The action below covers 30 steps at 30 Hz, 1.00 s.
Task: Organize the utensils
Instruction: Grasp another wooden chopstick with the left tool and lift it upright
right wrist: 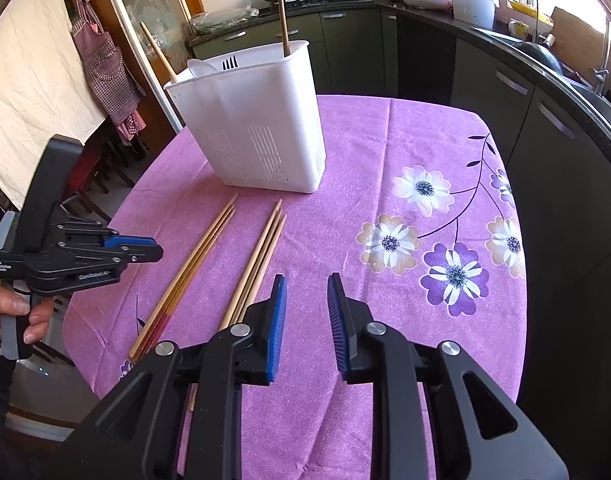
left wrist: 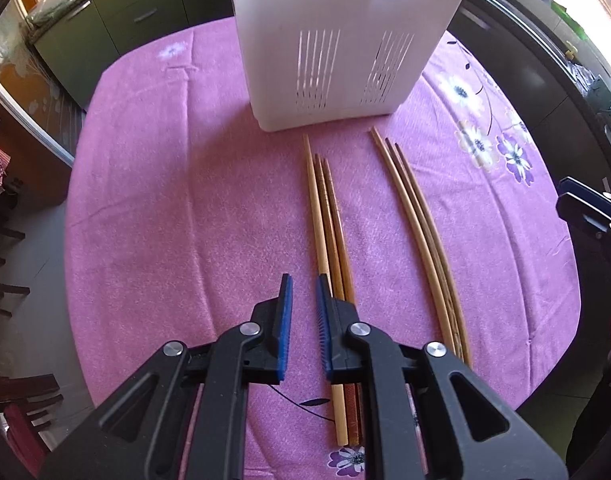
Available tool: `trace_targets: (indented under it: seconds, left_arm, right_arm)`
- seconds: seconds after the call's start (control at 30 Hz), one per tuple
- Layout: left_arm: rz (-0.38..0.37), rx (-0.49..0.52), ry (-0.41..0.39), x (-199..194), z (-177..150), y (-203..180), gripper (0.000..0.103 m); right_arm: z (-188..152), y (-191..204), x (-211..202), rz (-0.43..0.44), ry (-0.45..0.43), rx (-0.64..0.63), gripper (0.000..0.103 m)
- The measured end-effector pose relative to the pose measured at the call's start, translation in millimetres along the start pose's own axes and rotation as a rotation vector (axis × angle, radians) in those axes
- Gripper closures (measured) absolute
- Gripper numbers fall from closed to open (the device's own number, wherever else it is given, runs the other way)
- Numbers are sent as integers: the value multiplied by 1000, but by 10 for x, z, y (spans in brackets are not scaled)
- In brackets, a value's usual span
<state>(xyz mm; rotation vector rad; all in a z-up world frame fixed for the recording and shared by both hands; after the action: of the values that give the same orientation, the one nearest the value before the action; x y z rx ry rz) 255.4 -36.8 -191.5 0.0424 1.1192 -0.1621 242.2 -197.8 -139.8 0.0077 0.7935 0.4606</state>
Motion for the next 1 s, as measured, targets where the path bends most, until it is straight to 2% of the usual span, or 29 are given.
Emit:
trace_targets:
  seconds: [0.83,1.0]
  left_arm:
    - [54,45,62,456,191,-255,91]
    - [41,28,58,445,187,-190,96]
  right_arm:
    - [-101,-60,155,23,51,23,81]
    - [-102,-65,162,19,57,21,81]
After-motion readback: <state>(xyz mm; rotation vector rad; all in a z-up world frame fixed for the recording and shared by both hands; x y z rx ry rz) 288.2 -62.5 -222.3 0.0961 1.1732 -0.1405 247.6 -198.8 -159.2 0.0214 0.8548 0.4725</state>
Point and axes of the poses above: each gripper's, at about its wrist camera, not at the fingertips, and x roughly the way its jaws point, y to its left, z to its top, the point moved 7 cm from there along x, roughly the way its jaws point, and after that the axes turned 10 degrees about -y, right-handed, at the moved point
